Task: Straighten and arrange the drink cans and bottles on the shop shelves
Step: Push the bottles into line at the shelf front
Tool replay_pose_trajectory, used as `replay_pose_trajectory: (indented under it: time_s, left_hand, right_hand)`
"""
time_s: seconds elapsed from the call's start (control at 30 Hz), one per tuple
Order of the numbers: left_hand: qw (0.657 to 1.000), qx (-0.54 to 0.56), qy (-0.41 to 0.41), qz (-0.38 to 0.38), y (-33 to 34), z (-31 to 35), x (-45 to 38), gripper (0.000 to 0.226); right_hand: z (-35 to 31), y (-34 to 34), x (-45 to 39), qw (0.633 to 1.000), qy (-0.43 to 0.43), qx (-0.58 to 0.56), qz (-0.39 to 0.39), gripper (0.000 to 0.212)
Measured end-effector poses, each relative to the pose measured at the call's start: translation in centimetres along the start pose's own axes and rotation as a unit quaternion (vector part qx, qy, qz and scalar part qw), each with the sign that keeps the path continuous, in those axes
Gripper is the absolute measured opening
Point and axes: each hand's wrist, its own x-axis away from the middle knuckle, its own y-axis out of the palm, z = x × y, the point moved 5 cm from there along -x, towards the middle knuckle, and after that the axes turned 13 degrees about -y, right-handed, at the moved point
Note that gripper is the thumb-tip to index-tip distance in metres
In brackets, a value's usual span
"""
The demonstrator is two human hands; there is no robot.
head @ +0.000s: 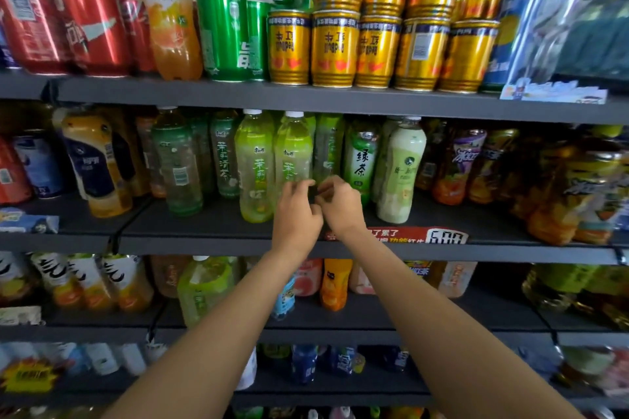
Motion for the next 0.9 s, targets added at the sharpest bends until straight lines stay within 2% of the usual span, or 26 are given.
replay_pose_trajectory:
  time_s: [0.3, 0.6, 0.67, 0.73, 0.8, 0.9]
  left_hand:
    - [0.996, 0.039, 0.070, -0.038, 4.9, 6.1, 4.7, 0.041]
    - [0.983, 0.094, 0.157, -0.011, 3.6, 14.6, 8.2, 0.040]
    - [0.979, 0.100, 0.176, 0.005, 2.9, 16.4, 8.2, 0.041]
    - [0.976, 0.100, 0.189, 0.024, 2.2, 18.2, 7.6, 0.042]
    - [0.976, 0.094, 0.193, 0.045, 1.6, 20.1, 6.5, 0.045]
    - [0.975, 0.075, 0.196, 0.068, 1.6, 23.4, 4.4, 0.050]
  right_hand:
    - [5.6, -10.9, 6.6, 0.988, 0.072, 0.036, 0.134, 0.015]
    - [1.3, -20.6, 8.1, 0.952, -0.025, 0.028, 0.305, 0.010]
    - [0.4, -22.1, 6.9, 0.948, -0.048, 0.024, 0.314, 0.019]
    - [-0.4, -23.6, 4.9, 0.950, -0.073, 0.030, 0.303, 0.039]
    - [-0.9, -25.4, 2.4, 0.954, -0.075, 0.080, 0.280, 0.056]
    - [-1.0, -28.6, -1.3, 0.954, -0.065, 0.150, 0.252, 0.068]
